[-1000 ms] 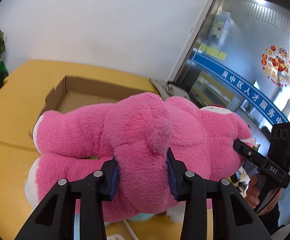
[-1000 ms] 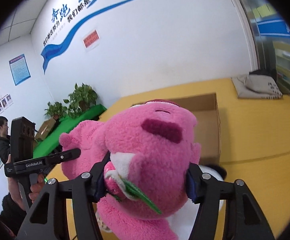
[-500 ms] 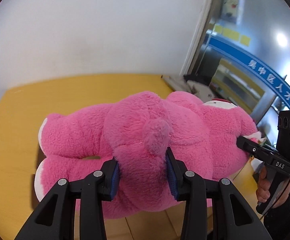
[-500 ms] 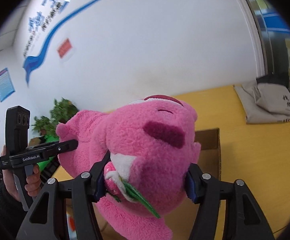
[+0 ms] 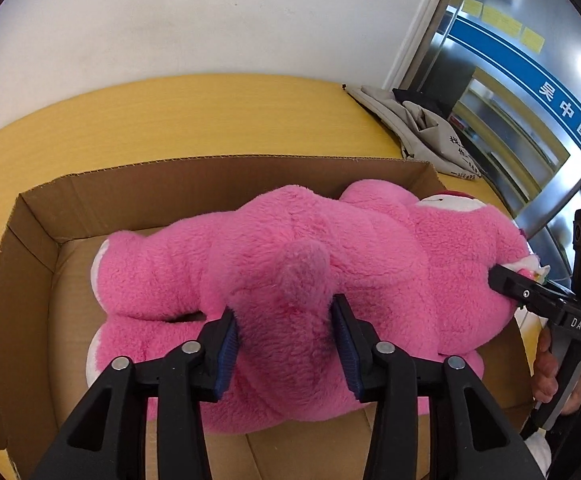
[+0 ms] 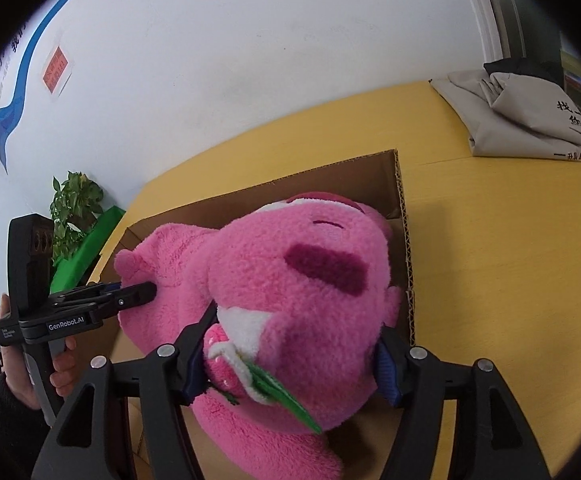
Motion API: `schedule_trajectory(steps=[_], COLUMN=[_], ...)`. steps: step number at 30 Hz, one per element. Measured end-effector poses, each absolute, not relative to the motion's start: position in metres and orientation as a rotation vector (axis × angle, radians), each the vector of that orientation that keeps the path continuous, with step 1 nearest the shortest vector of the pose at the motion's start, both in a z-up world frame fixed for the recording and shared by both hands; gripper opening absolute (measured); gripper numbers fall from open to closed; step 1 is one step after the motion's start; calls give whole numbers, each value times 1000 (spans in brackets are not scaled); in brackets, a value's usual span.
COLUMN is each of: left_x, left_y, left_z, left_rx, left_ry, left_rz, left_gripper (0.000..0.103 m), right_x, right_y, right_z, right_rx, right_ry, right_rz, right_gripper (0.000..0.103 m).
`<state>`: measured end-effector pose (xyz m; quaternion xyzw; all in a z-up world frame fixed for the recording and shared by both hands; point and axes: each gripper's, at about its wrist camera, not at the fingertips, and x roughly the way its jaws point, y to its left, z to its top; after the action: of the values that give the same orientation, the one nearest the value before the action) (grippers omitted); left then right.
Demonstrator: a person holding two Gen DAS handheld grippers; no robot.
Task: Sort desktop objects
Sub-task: 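Lift the pink bear with both tools and carry it over the cardboard box, then open both tools to drop the pink bear into the box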
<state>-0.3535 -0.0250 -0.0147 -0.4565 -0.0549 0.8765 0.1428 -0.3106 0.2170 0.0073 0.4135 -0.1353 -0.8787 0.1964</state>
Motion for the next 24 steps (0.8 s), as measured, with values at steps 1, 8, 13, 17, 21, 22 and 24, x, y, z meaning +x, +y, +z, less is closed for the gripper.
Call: schedule_trajectory(steps=[1,8,13,17,21,22,24], left_x=[-352,-305,-250,-222,-205,-200,-194], left_y=[-26,-62,-103,-121,-125,-123,-123], left_z=[-14,19,-4,-33,-50,-51,-51], left_rx=[-1307,-1267,-1465,-1579,-1627,-1620,-1638], left_ry=[-144,-79,22,-6,6,46,48], left_rz=[2554,2680,2631,2555,2501,2494,2470], left_gripper=[60,85,88,88,87,87,86], right_x=[-315,-287,-230,-207,-196,-194,-193], right_y=[218,219,199,179,181,180,179], right_z=[4,25,41,6,-8,-7,-7], right_rx=[1197,1182,1162,1334,1392,1404,1414], right_ry=[-384,-236,-22,141,226,237,254], right_rz=[-2447,-2476,-2308,-2202,-2192,-2185,-2178], right_gripper=[75,82,82,82,76,76,76])
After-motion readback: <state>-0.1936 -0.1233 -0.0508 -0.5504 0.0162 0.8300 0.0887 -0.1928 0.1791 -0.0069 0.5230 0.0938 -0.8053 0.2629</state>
